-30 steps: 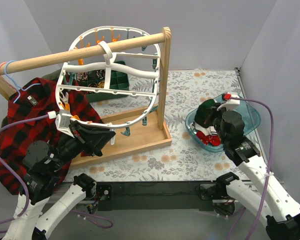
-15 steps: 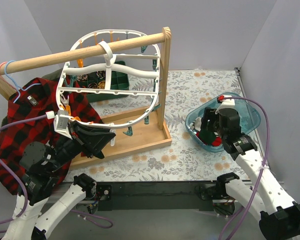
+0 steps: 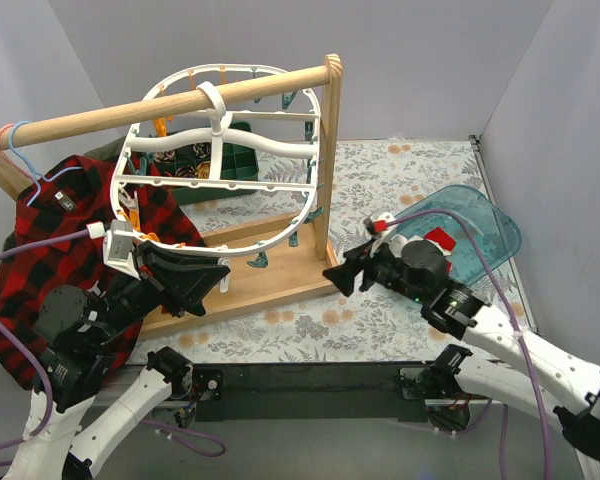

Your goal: Remove the socks clipped to the hanger

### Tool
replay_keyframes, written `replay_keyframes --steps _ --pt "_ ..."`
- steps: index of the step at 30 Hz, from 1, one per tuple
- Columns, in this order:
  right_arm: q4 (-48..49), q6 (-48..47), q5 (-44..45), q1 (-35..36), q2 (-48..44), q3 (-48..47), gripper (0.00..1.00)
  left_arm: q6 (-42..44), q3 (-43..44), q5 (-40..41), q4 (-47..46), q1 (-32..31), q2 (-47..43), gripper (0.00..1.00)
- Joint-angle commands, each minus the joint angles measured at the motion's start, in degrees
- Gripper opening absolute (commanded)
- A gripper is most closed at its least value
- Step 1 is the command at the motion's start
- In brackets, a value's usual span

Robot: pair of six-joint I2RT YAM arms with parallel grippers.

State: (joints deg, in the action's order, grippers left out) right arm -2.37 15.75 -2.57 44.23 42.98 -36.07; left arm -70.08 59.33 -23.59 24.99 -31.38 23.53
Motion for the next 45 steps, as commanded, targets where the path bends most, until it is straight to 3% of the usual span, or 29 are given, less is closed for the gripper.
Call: replay_keyframes --steps 1,7,10,15,23,25,33,35,39,41,42,44,45 --pt "19.45 2.35 -1.65 10.86 7.88 1.88 0.80 0.39 1.84 -0.14 -1.79 0.00 1.08 0.00" --pt "46.78 2.36 -5.07 22.12 22.47 2.07 0.87 -0.49 1.31 1.01 -1.79 0.00 0.20 0.00" --pt "54.02 2.27 -9.01 24.85 33.28 -4.67 0.88 -0.76 1.23 1.36 -1.70 0.00 -0.32 0.00" --pt "55.72 1.66 -11.58 27.75 48.22 -17.17 0.89 -1.19 1.40 1.62 -1.70 0.09 -0.76 0.00" --pt "61.69 4.63 -10.00 29.34 56.24 -25.44 0.91 -1.46 0.96 2.24 -1.79 0.00 -1.73 0.00" --pt "63.98 5.52 -9.56 29.69 58.09 -25.89 0.98 -1.46 0.88 2.15 -1.79 0.00 -1.64 0.00" --pt "62.67 6.66 -8.86 31.62 62.57 -30.80 0.97 -1.63 0.26 1.62 -2.58 0.00 -1.99 0.00" --pt "62.23 7.01 -9.03 31.71 63.10 -32.30 0.94 -1.55 0.17 1.36 -2.49 0.09 -2.08 0.00" --pt "61.88 7.89 -8.60 31.80 64.07 -33.88 0.75 -1.72 0.26 1.10 -2.49 0.00 -2.08 0.00" --pt "61.79 7.98 -9.12 31.80 64.51 -34.76 0.57 -1.81 0.43 0.74 -2.58 0.00 -1.99 0.00" --pt "61.70 8.24 -9.73 31.80 64.51 -34.94 0.40 -1.81 0.43 0.57 -2.23 0.00 -1.91 0.00" --pt "61.70 9.30 -10.70 31.80 64.42 -35.12 0.27 -1.81 1.05 -0.04 -1.71 0.00 -2.08 0.11" --pt "61.70 9.65 -12.01 31.80 64.33 -35.12 0.16 -1.64 1.40 -0.31 -0.66 0.00 -2.17 0.16"
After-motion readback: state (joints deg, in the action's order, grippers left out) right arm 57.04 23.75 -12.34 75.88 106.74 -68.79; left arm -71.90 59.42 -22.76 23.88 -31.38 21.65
